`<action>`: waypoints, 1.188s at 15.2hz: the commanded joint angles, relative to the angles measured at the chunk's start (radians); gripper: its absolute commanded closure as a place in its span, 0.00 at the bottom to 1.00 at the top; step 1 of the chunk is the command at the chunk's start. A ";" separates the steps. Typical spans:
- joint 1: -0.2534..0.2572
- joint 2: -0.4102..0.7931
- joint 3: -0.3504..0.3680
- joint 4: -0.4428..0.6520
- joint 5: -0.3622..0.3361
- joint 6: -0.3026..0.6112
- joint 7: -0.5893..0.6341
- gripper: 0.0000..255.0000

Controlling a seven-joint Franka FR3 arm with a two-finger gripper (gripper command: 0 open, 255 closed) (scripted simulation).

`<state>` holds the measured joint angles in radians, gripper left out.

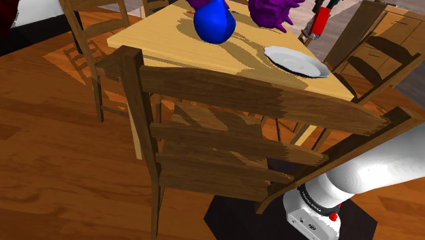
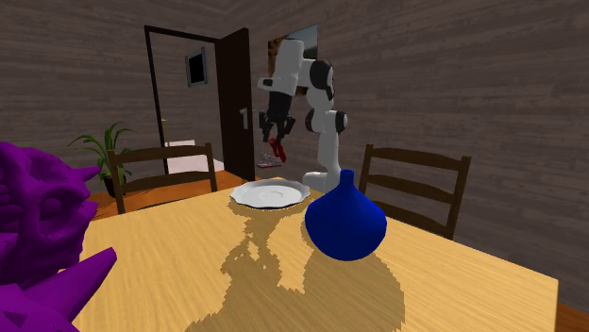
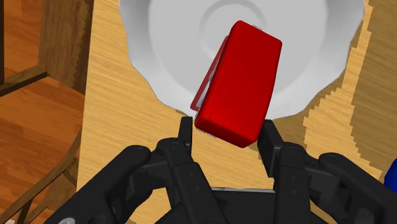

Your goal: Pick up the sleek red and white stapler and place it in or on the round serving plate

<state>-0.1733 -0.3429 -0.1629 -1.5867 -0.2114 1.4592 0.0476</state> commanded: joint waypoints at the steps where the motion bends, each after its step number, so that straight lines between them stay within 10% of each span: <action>1: -0.001 -0.023 0.000 -0.049 -0.003 0.025 0.005 1.00; 18: -0.007 -0.132 -0.005 -0.386 -0.022 0.251 0.049 1.00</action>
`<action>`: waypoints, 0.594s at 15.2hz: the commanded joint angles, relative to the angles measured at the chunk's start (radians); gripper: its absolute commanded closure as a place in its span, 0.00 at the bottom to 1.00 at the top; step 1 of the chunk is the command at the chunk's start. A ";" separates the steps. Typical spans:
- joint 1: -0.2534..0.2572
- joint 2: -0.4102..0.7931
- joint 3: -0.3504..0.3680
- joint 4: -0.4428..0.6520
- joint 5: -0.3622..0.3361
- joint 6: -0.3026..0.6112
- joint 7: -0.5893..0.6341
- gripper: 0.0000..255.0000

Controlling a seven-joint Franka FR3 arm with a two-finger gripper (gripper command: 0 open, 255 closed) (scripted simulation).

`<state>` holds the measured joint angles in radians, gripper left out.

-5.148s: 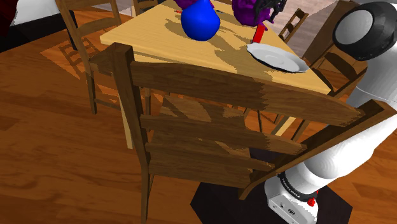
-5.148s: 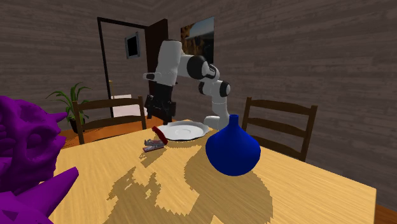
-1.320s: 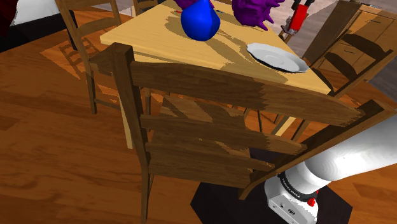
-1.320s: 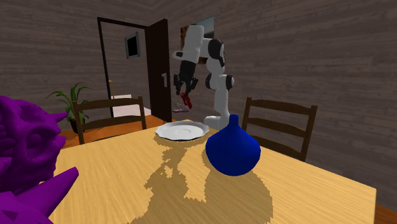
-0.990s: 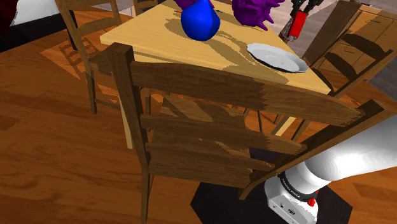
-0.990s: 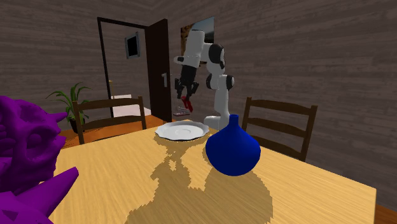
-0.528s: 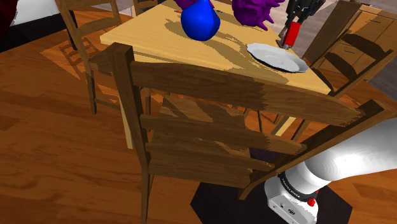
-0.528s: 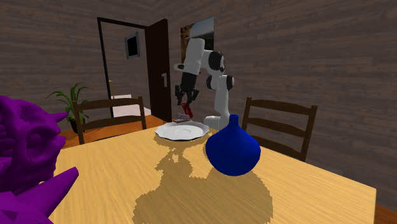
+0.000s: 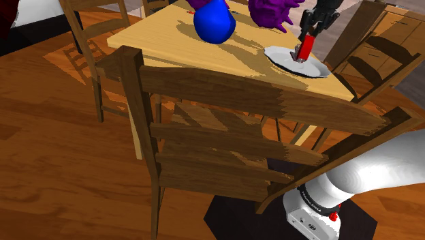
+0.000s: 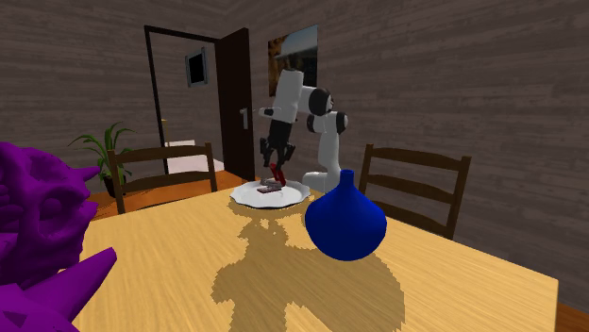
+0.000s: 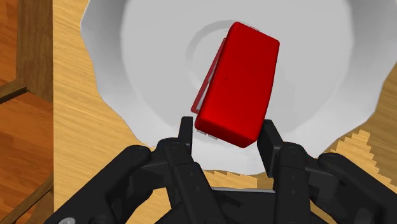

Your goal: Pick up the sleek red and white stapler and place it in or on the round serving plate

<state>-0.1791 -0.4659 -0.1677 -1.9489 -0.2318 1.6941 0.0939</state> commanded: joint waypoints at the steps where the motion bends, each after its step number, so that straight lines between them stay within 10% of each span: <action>1: -0.001 -0.010 -0.001 -0.027 -0.002 0.018 0.003 1.00; 8: -0.001 -0.009 -0.001 -0.027 -0.002 0.018 0.003 1.00; 9: -0.001 -0.009 -0.001 -0.027 -0.002 0.018 0.003 0.00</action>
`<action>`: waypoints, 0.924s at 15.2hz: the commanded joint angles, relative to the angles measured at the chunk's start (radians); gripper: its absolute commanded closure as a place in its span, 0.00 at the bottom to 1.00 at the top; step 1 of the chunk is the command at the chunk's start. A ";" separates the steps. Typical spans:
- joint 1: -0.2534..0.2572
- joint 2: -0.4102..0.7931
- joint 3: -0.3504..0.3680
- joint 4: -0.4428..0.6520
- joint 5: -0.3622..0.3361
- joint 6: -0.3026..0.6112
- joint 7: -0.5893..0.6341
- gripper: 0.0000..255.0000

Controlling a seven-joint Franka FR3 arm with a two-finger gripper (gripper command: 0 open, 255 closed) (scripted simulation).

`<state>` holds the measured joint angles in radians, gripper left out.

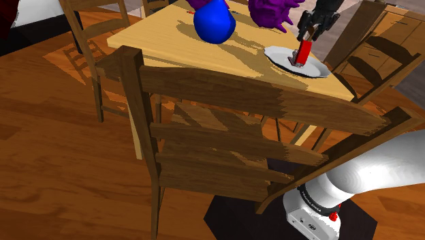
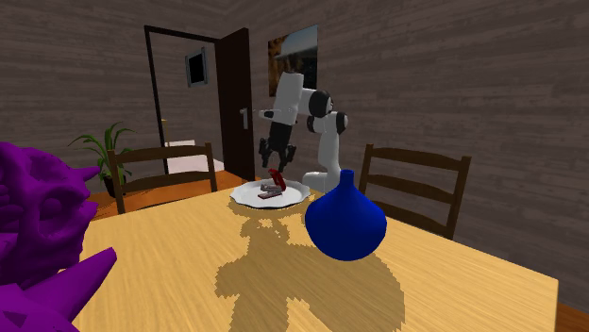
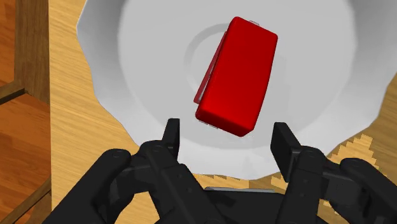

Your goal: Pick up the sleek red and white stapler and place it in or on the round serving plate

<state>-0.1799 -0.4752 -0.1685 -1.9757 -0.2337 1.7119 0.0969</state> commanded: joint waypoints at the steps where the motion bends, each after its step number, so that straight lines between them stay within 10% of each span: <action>1: 0.000 0.000 0.000 0.000 0.000 0.000 0.000 0.00; 14: 0.005 0.019 0.020 0.145 0.009 -0.127 -0.006 0.00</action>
<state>-0.1743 -0.4556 -0.1488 -1.8318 -0.2246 1.5861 0.0912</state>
